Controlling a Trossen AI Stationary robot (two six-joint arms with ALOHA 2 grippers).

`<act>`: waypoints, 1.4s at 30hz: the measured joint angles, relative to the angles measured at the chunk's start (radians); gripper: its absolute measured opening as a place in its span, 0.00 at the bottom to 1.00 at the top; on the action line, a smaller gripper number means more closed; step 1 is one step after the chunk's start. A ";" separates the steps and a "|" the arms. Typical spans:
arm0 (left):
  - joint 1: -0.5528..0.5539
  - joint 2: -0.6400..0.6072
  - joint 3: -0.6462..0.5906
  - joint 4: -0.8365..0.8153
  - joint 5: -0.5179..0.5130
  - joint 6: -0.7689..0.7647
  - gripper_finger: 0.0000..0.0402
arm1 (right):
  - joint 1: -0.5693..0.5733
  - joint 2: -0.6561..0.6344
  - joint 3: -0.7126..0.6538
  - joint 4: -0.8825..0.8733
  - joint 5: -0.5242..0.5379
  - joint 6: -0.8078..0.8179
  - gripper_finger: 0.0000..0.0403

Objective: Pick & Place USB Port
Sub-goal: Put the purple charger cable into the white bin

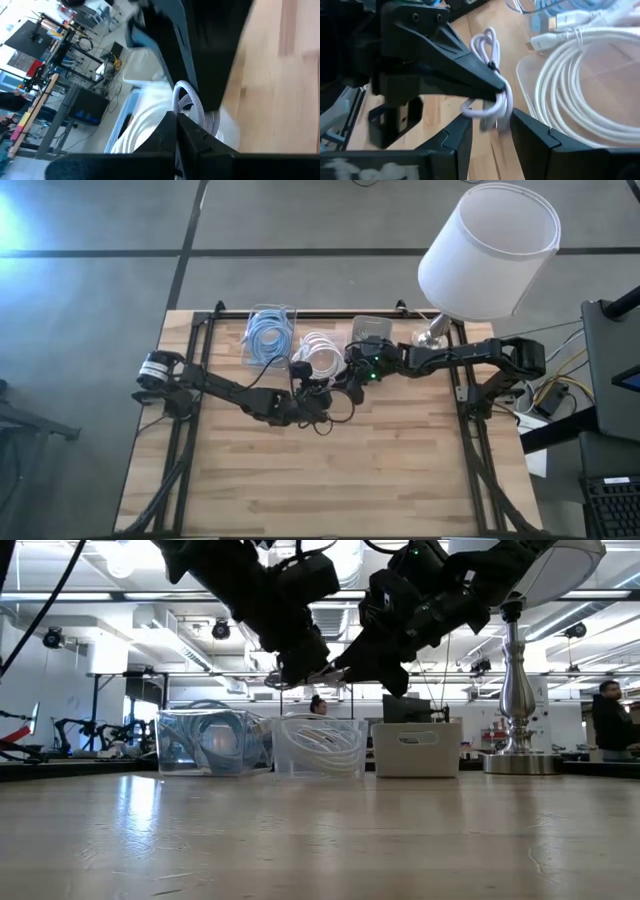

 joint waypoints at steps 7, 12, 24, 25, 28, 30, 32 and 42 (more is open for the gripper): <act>0.001 -0.001 0.000 0.079 0.025 0.014 0.01 | 0.000 0.000 0.000 0.012 0.002 -0.046 0.25; 0.001 -0.001 0.000 0.081 0.028 0.005 0.03 | -0.001 0.000 0.000 0.012 0.010 -0.076 0.14; 0.001 -0.001 0.000 0.071 0.032 0.002 0.17 | -0.002 0.000 0.000 -0.013 0.010 -0.106 0.06; 0.001 -0.001 0.000 0.064 0.033 0.001 0.19 | -0.005 0.000 0.001 -0.019 0.009 -0.107 0.07; 0.001 -0.001 0.000 0.030 0.032 -0.029 0.23 | -0.019 -0.003 0.001 -0.044 0.009 -0.117 0.07; 0.000 -0.001 0.000 0.009 0.032 -0.064 0.26 | -0.030 -0.005 0.001 -0.060 0.010 -0.117 0.07; 0.000 -0.001 0.000 -0.017 0.032 -0.098 0.29 | -0.042 -0.009 0.001 -0.085 0.010 -0.120 0.07; 0.000 0.000 -0.001 -0.062 0.030 -0.179 0.34 | -0.086 -0.185 0.001 -0.317 0.347 -0.180 0.07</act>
